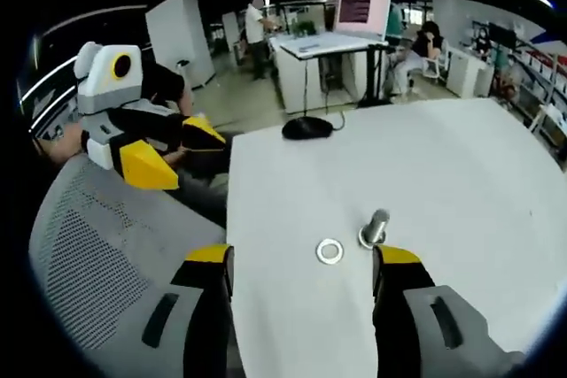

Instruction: Place the washer onto the threaded stud by aligning its center hole with the stud, sliding it down to the base, and recovering from edge contact or off-axis alignment until the washer reaches the visible bottom stop.

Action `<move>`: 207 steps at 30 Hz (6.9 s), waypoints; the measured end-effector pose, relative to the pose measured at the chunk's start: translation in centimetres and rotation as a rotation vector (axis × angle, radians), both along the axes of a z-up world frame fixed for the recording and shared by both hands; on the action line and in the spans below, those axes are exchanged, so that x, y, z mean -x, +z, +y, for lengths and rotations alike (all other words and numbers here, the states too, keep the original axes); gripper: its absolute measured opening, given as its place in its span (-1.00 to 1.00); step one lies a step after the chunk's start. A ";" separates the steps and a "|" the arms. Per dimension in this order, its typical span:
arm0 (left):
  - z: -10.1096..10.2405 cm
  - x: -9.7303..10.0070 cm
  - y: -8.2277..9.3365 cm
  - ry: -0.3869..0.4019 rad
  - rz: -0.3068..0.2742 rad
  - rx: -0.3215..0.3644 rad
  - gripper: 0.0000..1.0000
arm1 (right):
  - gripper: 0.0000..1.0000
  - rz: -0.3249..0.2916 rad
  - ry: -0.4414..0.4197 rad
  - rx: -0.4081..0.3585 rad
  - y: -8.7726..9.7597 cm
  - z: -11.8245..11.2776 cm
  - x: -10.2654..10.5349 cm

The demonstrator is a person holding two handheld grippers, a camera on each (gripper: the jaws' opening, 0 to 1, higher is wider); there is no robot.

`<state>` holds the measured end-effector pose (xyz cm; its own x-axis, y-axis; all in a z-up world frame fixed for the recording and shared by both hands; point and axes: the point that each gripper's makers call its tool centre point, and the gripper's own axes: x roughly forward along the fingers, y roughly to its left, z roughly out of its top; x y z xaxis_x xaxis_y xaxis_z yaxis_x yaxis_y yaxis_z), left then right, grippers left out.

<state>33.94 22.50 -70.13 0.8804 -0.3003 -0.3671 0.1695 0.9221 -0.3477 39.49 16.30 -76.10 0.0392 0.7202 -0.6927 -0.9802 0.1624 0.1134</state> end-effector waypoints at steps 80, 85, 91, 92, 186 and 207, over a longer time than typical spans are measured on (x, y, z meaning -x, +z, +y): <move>-0.3 -0.1 -0.1 -0.015 0.009 0.001 -0.23 | -0.15 -0.105 0.626 0.444 -9.5 4.3 0.5; -0.3 -0.1 -0.1 -0.012 0.005 0.004 -0.23 | -0.18 -0.116 0.614 0.478 -10.2 3.5 -0.7; -0.3 -0.1 -0.1 -0.015 0.007 0.005 -0.23 | -0.23 -0.086 0.551 0.482 -10.7 3.2 -2.1; -0.3 -0.1 -0.1 -0.015 0.007 0.005 -0.23 | -0.29 -0.093 0.556 0.481 -10.6 3.2 -2.2; -0.1 -0.2 -0.1 -0.006 0.011 0.012 -0.23 | -0.54 -0.270 0.644 0.634 -4.7 4.0 -8.6; -0.2 -0.1 -0.2 -0.007 0.016 0.011 -0.23 | -0.55 -0.240 0.651 0.662 -7.6 3.9 -8.6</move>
